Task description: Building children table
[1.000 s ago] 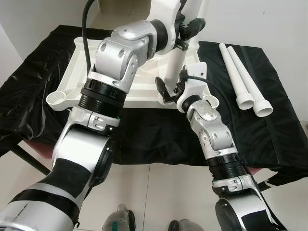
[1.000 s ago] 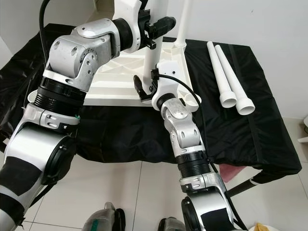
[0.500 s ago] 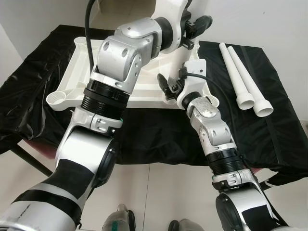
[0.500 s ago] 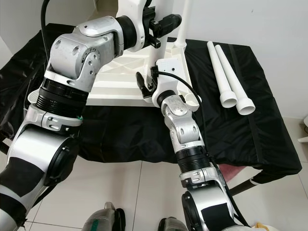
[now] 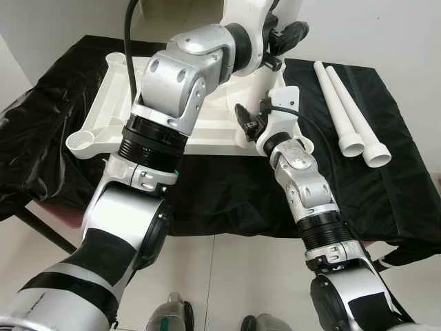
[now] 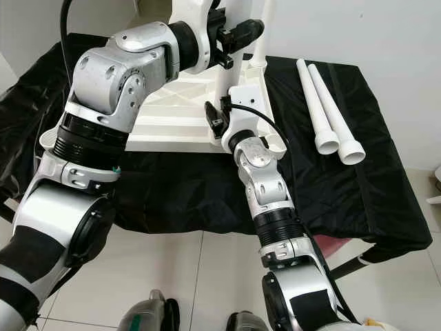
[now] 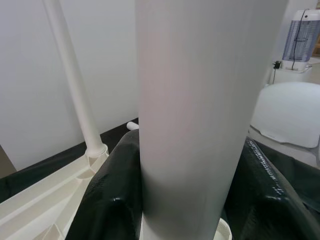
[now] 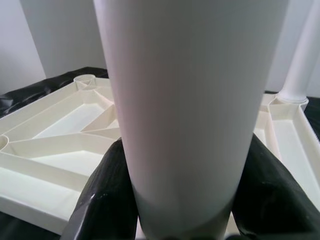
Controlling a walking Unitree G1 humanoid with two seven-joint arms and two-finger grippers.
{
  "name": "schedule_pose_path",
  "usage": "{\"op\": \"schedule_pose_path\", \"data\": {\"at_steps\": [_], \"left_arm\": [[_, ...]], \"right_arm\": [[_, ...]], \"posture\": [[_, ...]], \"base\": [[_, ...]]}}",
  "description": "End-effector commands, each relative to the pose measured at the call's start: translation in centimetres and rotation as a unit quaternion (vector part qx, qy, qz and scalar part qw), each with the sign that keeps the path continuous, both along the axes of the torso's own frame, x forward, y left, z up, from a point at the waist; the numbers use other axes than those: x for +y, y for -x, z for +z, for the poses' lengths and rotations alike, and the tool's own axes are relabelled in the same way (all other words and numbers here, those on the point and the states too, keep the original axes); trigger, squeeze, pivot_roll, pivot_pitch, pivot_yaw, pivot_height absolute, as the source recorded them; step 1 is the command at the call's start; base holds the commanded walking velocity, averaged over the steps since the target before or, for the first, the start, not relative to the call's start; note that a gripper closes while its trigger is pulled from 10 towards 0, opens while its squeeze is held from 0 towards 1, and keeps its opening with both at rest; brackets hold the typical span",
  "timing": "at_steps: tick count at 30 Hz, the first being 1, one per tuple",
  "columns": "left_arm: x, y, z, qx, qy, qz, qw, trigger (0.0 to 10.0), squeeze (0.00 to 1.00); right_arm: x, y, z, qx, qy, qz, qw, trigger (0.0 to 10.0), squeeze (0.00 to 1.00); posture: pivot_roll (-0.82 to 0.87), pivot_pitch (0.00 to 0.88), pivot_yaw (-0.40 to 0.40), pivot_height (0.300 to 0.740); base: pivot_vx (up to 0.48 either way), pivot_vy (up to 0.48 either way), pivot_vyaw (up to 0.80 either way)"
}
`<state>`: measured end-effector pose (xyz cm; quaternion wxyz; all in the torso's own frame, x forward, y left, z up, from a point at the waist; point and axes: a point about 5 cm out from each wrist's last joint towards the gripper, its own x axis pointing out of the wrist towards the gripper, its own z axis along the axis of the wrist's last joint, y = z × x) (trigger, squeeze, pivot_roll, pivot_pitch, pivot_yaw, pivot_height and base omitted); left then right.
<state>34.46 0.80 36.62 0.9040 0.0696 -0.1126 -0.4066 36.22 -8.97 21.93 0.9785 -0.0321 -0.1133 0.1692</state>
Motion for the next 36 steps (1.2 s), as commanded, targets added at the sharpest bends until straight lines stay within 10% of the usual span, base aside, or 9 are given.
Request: {"op": "schedule_pose_path", "data": {"at_steps": [1, 2, 15, 16, 27, 36], "left_arm": [[0.4, -0.3, 0.0, 0.002, 0.012, 0.029, 0.999, 10.0, 0.00], [0.5, -0.4, -0.1, 0.012, 0.022, 0.025, 0.999, 10.0, 1.00], [2.1, 0.4, 2.3, 0.034, 0.174, -0.054, 0.983, 10.0, 1.00], [2.5, 0.2, 2.3, 0.036, 0.179, -0.049, 0.982, 10.0, 0.08], [4.1, 0.4, 2.2, 0.023, 0.191, -0.036, 0.981, 10.0, 0.00], [6.2, -2.1, -4.3, 0.042, 0.091, 0.052, 0.994, 10.0, 0.00]], "right_arm": [[-0.2, 0.3, 1.0, -0.041, 0.000, 0.006, 0.999, 10.0, 0.00], [-0.3, 0.4, 1.2, -0.046, -0.003, 0.008, 0.999, 10.0, 0.00], [-2.6, 0.0, 0.4, 0.002, -0.056, -0.029, 0.998, 10.0, 0.00], [-2.8, 0.0, 0.4, -0.001, -0.054, -0.032, 0.998, 10.0, 0.00], [-3.5, 0.1, 0.2, 0.003, -0.052, -0.042, 0.998, 10.0, 0.00], [-6.9, -0.1, -0.3, 0.015, -0.047, -0.113, 0.992, 10.0, 0.00]], "posture": [[0.02, 0.040, 0.003, 0.740], [0.02, 0.045, 0.005, 0.740], [0.01, 0.067, 0.021, 0.740], [0.01, 0.068, 0.022, 0.740], [0.02, 0.073, 0.020, 0.740], [0.02, 0.068, 0.023, 0.740]], "base": [[0.000, 0.000, 0.00], [0.000, 0.000, 0.00], [0.000, 0.000, 0.00], [0.000, 0.000, 0.00], [0.000, 0.000, 0.00], [0.000, 0.000, 0.00]]}}
